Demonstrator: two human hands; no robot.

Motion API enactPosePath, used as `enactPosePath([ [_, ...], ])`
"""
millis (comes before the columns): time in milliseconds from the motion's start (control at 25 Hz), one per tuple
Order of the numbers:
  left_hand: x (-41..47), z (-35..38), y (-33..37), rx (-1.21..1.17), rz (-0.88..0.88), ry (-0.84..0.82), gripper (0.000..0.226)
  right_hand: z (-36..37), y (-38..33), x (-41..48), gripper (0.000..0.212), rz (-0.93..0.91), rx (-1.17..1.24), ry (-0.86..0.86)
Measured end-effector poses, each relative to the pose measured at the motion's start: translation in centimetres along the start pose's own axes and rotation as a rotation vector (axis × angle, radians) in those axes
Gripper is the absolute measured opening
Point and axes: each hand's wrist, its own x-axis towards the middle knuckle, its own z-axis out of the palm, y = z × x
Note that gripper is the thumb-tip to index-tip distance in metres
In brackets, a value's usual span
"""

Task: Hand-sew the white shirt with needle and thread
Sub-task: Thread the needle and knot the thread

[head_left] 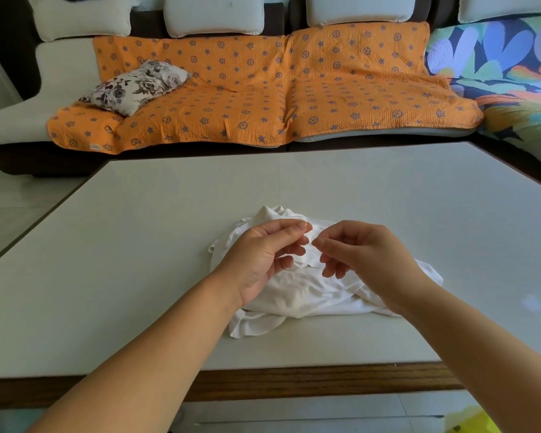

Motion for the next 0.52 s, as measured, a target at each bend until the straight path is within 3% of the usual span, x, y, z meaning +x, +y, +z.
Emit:
enactPosePath([
  [520,-0.12,0.26,0.13,0.016,0.035,0.022,0.015,-0.35,0.32,0.18,0.012,0.070,0.167,-0.116],
])
